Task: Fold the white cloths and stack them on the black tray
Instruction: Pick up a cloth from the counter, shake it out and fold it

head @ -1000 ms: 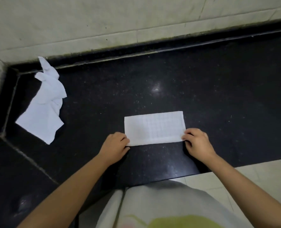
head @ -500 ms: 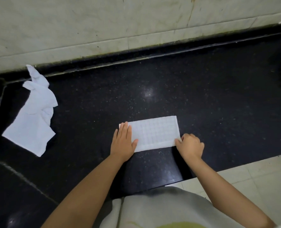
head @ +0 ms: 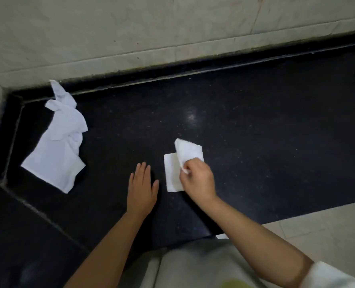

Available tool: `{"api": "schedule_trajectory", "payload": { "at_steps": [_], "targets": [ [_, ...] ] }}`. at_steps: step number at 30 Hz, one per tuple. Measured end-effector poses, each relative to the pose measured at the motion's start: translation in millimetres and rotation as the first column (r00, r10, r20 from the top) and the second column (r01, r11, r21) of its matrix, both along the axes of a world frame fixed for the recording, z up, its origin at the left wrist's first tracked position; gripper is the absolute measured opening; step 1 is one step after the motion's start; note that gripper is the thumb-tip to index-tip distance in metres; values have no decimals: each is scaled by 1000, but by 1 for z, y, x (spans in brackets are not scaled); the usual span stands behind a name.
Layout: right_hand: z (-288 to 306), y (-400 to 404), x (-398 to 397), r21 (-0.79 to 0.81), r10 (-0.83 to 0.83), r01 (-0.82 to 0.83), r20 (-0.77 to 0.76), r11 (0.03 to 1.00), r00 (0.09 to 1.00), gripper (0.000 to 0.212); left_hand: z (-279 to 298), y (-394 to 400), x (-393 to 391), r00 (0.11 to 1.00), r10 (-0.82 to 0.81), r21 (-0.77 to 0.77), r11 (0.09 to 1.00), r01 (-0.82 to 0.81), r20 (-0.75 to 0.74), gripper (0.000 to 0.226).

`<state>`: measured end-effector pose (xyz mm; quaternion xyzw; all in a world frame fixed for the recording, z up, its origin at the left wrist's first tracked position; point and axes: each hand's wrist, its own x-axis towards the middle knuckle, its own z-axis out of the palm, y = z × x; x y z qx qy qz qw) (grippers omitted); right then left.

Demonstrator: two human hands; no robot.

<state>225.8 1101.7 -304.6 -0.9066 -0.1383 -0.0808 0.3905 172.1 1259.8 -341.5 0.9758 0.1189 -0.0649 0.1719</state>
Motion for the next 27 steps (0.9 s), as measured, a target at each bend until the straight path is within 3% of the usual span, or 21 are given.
{"api": "schedule_trajectory", "payload": {
  "at_steps": [3,8,14,17,22,24,27],
  "targets": [
    [-33,14,-17,-239,168,-182,-77,954,983,23,-5,16,-24,999,40,-7,999,-40,-13,69],
    [-44,12,-18,-224,209,-245,-174,943,962,10,-8,25,-44,999,45,-38,998,-45,8,62],
    [-19,26,-10,-29,59,-65,-161,997,985,11,-4,24,-41,998,20,-89,996,-14,61,57],
    [-24,35,-13,-131,116,-135,-139,982,983,3,-5,25,-43,997,9,-111,994,0,81,57],
    [-25,23,-15,-313,270,-372,-324,874,907,15,-9,26,-46,994,-14,-142,989,29,107,57],
    [-21,7,-14,-330,318,-395,-264,858,911,15,-10,23,-44,992,-34,-143,988,51,124,55],
    [-18,-29,-13,-473,293,-304,-98,827,951,31,-9,14,-36,980,-115,-133,982,137,161,50]
  ]
}}
